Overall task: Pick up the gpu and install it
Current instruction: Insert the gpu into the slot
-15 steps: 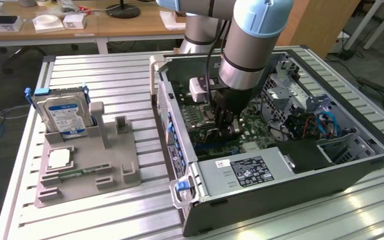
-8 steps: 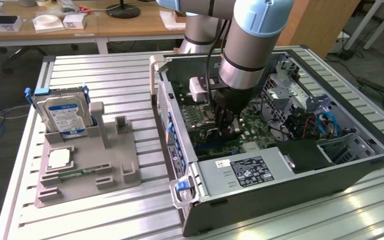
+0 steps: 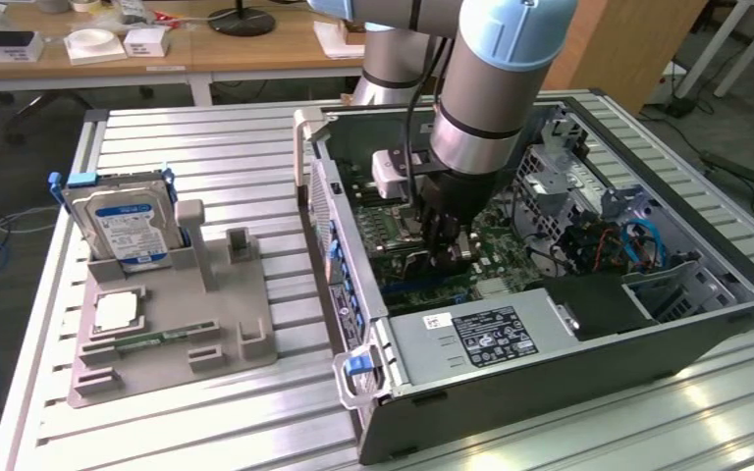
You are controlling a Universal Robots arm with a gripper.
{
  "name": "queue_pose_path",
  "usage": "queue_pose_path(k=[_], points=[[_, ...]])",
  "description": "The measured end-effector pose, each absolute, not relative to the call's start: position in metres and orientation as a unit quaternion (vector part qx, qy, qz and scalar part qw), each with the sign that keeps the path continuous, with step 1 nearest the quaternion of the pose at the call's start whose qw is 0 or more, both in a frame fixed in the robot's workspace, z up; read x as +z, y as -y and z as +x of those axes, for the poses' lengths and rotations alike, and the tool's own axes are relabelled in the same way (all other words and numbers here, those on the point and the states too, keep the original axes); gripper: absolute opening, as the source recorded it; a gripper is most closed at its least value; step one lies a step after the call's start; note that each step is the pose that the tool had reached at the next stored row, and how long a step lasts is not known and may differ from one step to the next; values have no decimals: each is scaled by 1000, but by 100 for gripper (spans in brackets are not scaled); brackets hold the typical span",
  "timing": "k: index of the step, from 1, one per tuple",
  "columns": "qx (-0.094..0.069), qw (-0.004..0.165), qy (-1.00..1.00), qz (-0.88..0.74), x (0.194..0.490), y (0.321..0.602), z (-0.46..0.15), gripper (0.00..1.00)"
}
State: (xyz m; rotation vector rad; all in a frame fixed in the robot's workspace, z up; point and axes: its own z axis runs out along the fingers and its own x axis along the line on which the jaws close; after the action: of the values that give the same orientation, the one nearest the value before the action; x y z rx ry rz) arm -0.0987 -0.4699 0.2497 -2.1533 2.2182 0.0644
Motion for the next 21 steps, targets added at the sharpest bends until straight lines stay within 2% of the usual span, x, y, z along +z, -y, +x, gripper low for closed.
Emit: queue_pose_path(k=[21], points=[[19, 23, -717, -696, 246, 470, -99, 26]])
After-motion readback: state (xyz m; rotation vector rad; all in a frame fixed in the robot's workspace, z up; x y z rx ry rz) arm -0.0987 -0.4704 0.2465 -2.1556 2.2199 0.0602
